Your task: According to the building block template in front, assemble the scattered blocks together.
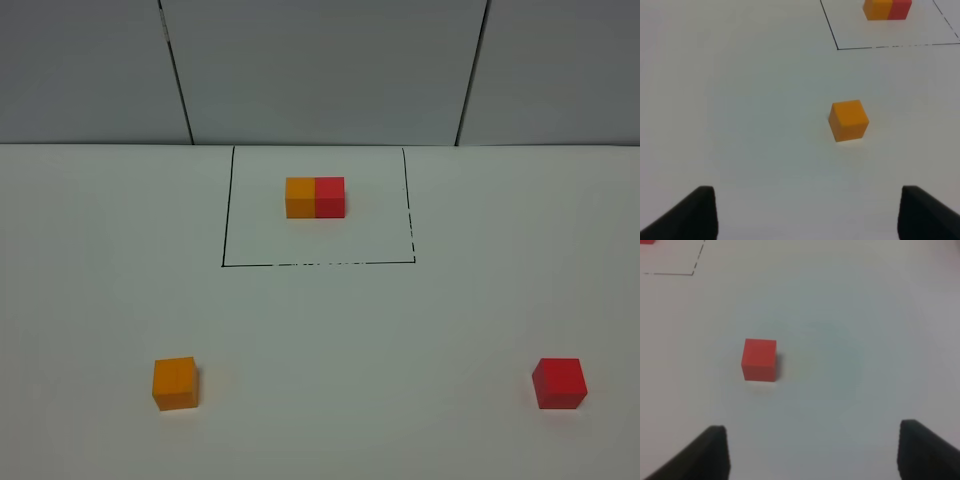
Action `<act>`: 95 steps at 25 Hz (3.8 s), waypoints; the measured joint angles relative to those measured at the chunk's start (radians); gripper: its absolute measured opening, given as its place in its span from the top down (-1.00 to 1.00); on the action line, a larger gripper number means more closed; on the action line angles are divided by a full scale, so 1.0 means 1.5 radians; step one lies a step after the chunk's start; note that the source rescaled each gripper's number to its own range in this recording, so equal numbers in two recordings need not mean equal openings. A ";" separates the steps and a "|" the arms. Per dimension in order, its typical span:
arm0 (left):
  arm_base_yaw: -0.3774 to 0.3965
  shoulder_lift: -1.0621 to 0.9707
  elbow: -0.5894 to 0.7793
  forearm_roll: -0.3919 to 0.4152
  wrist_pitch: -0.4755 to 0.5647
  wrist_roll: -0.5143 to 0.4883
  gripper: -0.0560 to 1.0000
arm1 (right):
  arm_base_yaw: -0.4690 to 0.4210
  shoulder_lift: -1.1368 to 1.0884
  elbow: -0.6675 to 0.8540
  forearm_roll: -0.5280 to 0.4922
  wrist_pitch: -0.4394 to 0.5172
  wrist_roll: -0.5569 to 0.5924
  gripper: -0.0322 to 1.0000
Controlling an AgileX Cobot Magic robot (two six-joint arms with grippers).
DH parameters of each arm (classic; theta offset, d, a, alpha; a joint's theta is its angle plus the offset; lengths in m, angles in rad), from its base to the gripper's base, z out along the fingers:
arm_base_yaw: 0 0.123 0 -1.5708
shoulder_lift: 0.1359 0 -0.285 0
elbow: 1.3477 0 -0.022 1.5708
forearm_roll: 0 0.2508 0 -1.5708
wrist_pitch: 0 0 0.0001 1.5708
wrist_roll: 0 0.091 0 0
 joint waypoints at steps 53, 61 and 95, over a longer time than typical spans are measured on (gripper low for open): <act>-0.021 0.822 -0.184 -0.078 -0.120 -0.065 -0.65 | 0.000 0.000 0.000 0.000 0.000 0.000 0.10; -0.106 0.942 -0.250 -0.049 -0.153 -0.139 -0.66 | 0.000 0.000 0.000 0.000 0.000 0.000 0.10; -0.220 1.123 -0.308 0.018 -0.193 -0.264 -0.68 | 0.000 0.000 0.000 0.000 0.000 0.000 0.10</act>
